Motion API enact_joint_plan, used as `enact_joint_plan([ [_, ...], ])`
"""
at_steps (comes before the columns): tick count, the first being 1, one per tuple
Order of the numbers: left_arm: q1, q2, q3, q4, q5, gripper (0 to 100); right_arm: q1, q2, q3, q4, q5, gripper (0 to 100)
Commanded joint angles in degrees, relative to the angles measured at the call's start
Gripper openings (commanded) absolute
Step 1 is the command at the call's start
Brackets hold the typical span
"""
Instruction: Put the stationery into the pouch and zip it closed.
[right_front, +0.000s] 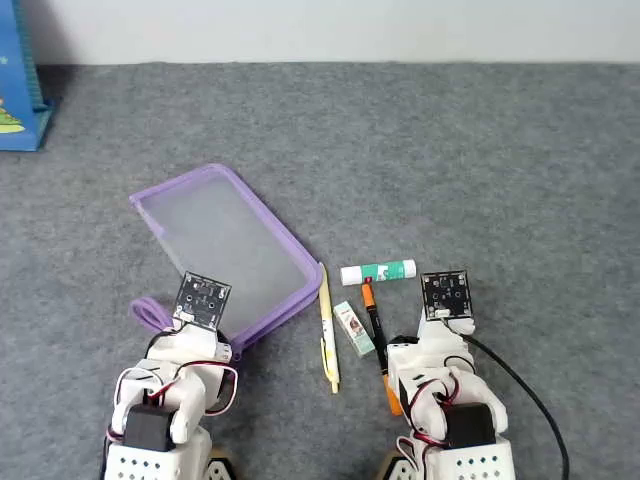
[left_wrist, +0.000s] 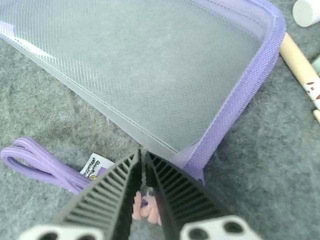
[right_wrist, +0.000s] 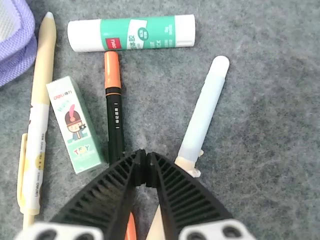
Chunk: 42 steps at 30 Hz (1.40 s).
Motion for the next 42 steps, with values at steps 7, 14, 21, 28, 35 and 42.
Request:
enact_joint_plan([
  [7, -0.18, -0.53, -0.57, 0.26, -0.62, 1, 0.48, -0.48, 0.97, 0.40, 0.62, 0.9],
  [14, -0.18, -0.53, -0.57, 0.26, -0.62, 1, 0.48, -0.48, 0.97, 0.40, 0.62, 0.9],
  [21, -0.18, -0.53, -0.57, 0.26, -0.62, 1, 0.48, -0.48, 0.97, 0.40, 0.62, 0.9],
  [28, -0.18, -0.53, -0.57, 0.26, -0.62, 1, 0.48, -0.48, 0.97, 0.40, 0.62, 0.9],
  [35, 4.22, -0.53, -0.57, 0.26, -0.53, 1, 0.48, -0.48, 0.97, 0.40, 0.62, 0.9],
  [42, 4.04, -0.53, -0.57, 0.18, -0.62, 1, 0.48, -0.48, 0.97, 0.40, 0.62, 0.9],
])
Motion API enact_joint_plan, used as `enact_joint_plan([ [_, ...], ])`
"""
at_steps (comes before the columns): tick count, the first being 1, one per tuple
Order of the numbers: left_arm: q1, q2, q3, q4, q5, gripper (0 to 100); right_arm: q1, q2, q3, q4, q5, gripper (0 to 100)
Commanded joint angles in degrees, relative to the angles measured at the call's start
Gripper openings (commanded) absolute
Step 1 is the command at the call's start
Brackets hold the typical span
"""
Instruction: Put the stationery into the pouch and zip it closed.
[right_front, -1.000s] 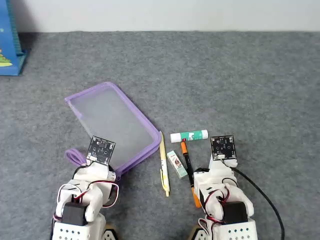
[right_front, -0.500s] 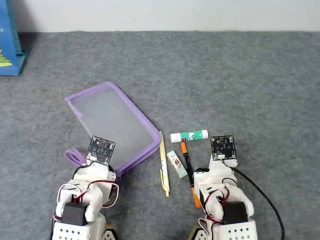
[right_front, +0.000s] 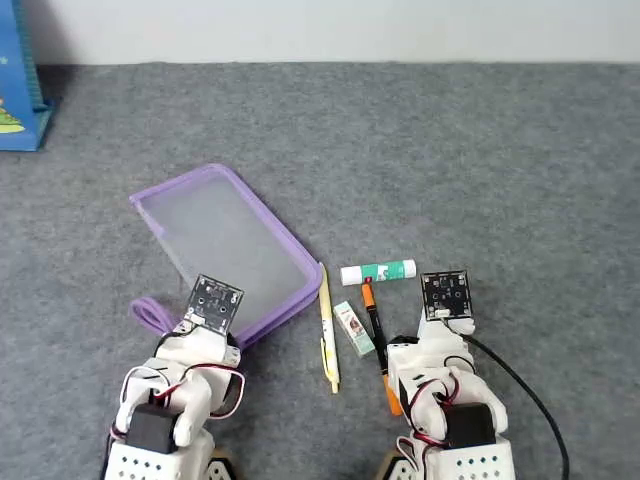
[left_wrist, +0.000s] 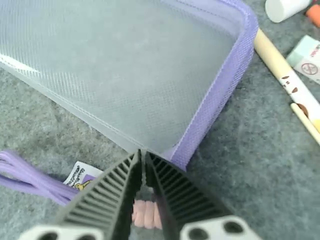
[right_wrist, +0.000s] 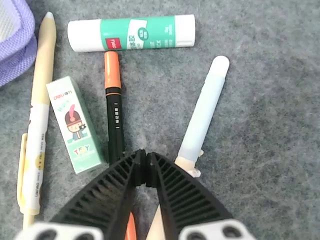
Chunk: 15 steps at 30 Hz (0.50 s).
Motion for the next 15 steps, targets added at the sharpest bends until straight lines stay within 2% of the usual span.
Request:
enact_joint_plan([
  [1, -0.18, -0.53, -0.66, 0.26, -0.62, 1, 0.48, -0.48, 0.97, 0.40, 0.62, 0.9],
  [9, -1.14, -0.53, -6.99, 2.55, -2.11, 1, 0.22, -0.48, 0.97, 0.40, 0.35, 0.9],
  [13, -9.85, -0.62, -9.45, 2.37, -10.37, 1, 0.22, -0.48, 0.97, 0.40, 0.35, 0.9],
  [15, -13.98, -0.62, -9.98, 1.05, -11.69, 1, 0.22, -0.48, 0.97, 0.40, 0.35, 0.9],
])
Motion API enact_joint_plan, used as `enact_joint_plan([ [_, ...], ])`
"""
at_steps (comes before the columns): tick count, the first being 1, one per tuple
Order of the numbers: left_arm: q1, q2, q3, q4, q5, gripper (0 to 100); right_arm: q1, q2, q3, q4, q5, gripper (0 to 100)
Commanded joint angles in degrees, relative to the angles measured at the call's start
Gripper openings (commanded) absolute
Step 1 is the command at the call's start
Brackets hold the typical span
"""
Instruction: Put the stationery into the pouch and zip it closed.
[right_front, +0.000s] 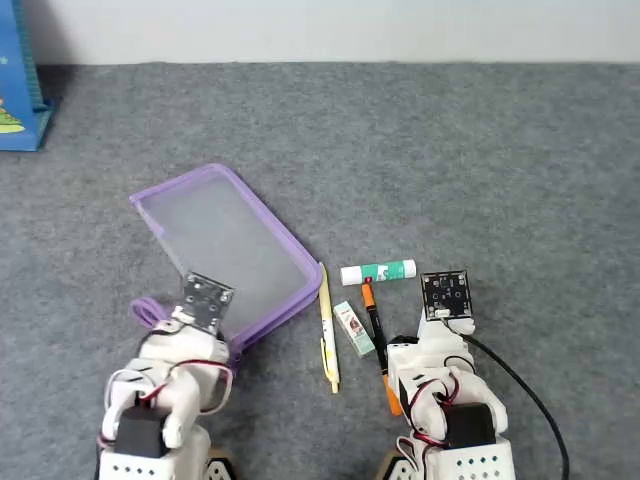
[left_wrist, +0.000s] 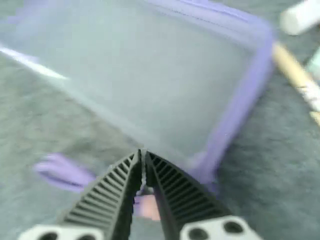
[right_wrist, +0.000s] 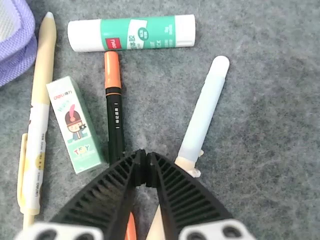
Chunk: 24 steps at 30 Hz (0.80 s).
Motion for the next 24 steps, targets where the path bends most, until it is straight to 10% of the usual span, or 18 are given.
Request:
enact_joint_plan([
  [1, -6.95, -0.62, -4.09, -2.20, -2.64, 1, 0.22, -0.48, 0.97, 0.40, 0.35, 0.9],
  [17, -24.62, -0.62, -3.82, -5.45, -0.97, 1, 0.57, -0.48, -1.32, 4.62, 0.70, 0.9],
  [24, -15.65, -0.53, 0.48, -5.36, -8.79, 6, 0.66, -0.40, -6.68, 4.62, 0.79, 0.9],
])
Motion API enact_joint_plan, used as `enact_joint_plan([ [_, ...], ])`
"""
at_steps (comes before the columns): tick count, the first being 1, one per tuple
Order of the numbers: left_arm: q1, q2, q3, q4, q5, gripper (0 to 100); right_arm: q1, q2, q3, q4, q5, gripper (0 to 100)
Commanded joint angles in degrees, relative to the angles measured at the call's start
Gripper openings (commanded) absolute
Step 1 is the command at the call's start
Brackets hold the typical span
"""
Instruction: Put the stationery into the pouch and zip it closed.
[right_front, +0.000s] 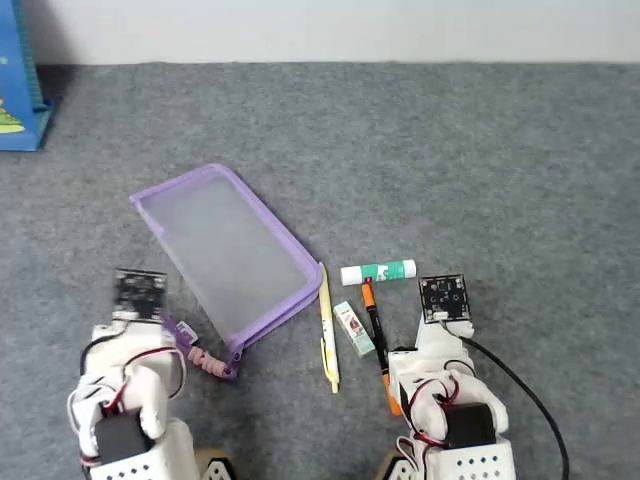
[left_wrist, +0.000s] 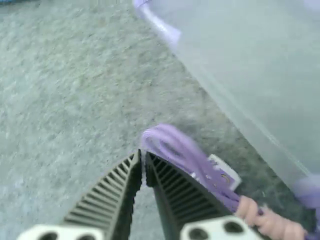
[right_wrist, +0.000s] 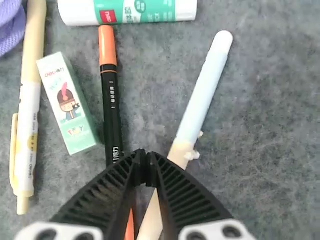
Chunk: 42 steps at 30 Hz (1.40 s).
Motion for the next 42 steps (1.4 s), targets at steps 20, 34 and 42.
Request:
enact_joint_plan([
  [20, 12.31, -0.35, -1.71, 5.89, -9.76, 9, 0.40, -0.40, -16.35, 2.77, -2.55, 0.8],
  [34, 13.98, 19.69, -16.57, 4.84, -14.07, 9, 0.13, -0.40, -16.09, 2.51, -2.81, 0.8],
  [42, 23.03, 54.68, -30.02, 4.57, -22.59, 10, 0.31, -0.40, -14.33, 2.24, -2.64, 0.8],
])
